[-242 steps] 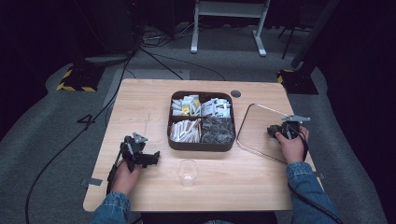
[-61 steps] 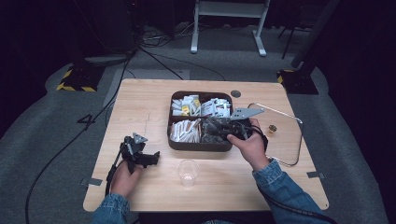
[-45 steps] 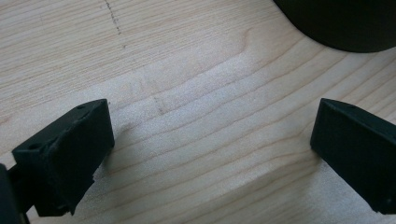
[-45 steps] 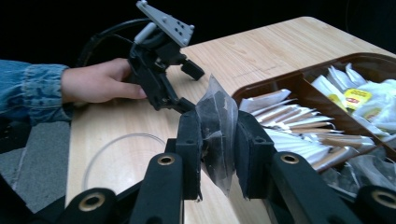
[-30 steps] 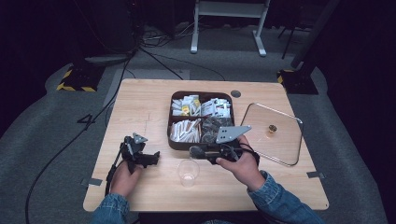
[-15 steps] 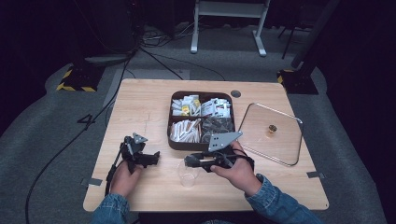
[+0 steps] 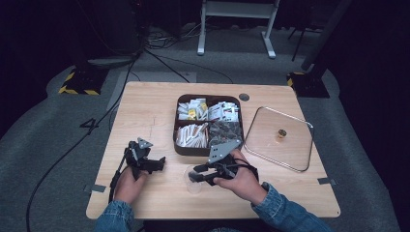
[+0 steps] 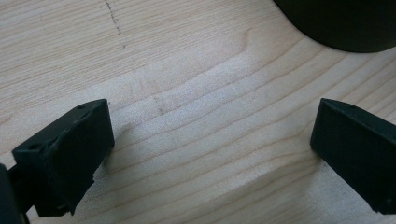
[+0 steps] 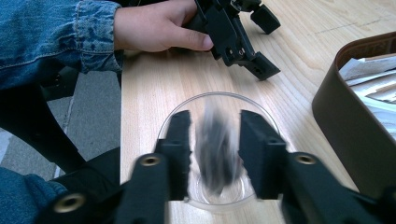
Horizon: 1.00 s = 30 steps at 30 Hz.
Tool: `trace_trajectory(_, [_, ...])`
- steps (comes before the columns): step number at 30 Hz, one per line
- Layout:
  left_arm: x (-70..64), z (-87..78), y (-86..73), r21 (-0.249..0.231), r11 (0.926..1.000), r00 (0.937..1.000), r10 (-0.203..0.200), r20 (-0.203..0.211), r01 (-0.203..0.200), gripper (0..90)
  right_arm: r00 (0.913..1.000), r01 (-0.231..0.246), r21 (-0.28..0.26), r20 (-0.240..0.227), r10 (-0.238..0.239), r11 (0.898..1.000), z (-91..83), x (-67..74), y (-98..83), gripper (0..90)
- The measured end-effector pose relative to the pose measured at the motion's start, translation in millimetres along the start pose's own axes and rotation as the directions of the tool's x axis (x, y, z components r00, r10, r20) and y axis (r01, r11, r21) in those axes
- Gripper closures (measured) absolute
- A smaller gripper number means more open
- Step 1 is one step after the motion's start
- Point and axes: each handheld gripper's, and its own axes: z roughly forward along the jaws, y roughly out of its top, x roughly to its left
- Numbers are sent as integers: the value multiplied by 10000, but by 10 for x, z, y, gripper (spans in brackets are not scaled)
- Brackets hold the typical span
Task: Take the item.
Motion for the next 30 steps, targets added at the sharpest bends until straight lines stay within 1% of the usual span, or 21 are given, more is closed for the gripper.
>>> trace_trajectory(2, [-1,0,0,-7,10000,10000,-8,-2,8,0,10000,-27,-58,20,27,10000,2,0,4,591])
trace_trajectory(4, [0,0,0,0,10000,10000,-1,-2,1,0,9999,-35,-182,93,37,9998,-9,-1,11,572])
trace_trajectory(16, [3,2,2,-18,10000,10000,28,-2,-28,0,9989,-92,-416,447,111,9991,-77,-35,12,560])
trace_trajectory(19, [6,2,3,-13,10000,10000,58,-11,-58,0,9980,-104,-576,618,139,9983,-120,-49,13,554])
trace_trajectory(20, [4,3,3,-32,10000,10000,2,-20,-2,0,9976,-114,-637,670,157,9979,-140,-55,15,554])
trace_trajectory(21, [8,2,3,-14,10000,10000,54,-19,-54,0,9971,-132,-714,738,185,9974,-165,-63,17,551])
trace_trajectory(30, [15,1,2,-17,9999,9999,110,43,-110,0,9945,-222,-1064,992,328,9941,-305,-120,13,546])
